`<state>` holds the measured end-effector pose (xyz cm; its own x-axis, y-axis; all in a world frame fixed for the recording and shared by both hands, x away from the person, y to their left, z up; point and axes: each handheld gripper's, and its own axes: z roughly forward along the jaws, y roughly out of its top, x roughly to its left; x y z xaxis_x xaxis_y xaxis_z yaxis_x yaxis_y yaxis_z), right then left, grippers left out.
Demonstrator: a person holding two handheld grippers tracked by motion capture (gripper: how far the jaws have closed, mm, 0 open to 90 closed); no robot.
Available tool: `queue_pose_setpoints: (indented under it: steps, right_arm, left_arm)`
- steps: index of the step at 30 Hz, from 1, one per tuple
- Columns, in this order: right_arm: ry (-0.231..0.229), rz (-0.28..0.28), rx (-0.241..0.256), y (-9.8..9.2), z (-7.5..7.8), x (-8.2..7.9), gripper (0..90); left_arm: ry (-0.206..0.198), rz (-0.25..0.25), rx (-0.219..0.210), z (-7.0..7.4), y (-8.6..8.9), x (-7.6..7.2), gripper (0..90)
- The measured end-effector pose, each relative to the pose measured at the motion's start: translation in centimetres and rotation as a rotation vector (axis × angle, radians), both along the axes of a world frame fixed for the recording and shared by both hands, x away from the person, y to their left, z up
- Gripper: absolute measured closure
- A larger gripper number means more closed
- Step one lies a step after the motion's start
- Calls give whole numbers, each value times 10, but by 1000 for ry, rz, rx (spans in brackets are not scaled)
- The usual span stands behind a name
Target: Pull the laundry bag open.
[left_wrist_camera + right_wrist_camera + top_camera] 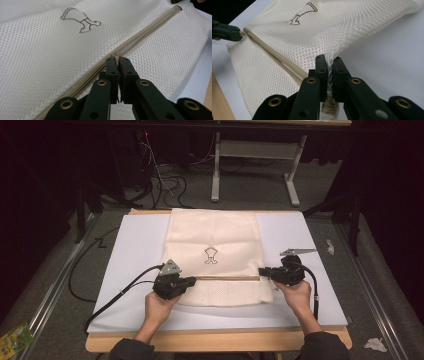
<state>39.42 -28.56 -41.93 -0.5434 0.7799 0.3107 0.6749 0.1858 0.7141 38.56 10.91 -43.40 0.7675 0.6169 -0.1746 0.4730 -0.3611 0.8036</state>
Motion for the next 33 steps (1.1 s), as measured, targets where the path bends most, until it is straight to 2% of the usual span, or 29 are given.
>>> queue_pose_setpoints:
  steps: [4, 9, 18, 22, 27, 33]
  right_arm:
    - [-1, 0, 0, 0, 0, 0, 865]
    - [-2, -1, -8, 0, -1, 0, 865]
    - [-2, -5, -15, -1, -1, 0, 865]
    - [-2, -3, -19, 0, -1, 0, 865]
    - [0, -8, -16, -2, -1, 0, 865]
    - [-2, -3, -18, 0, -1, 1, 865]
  left_arm:
    - [4, 14, -14, 1, 6, 1, 871]
    - [5, 20, -7, 1, 10, 1, 871]
    - [16, 48, -21, 0, 21, 1, 871]
    - [10, 50, -14, 1, 23, 1, 871]
    - [18, 53, -33, 2, 27, 2, 871]
    - [20, 52, -34, 2, 28, 2, 871]
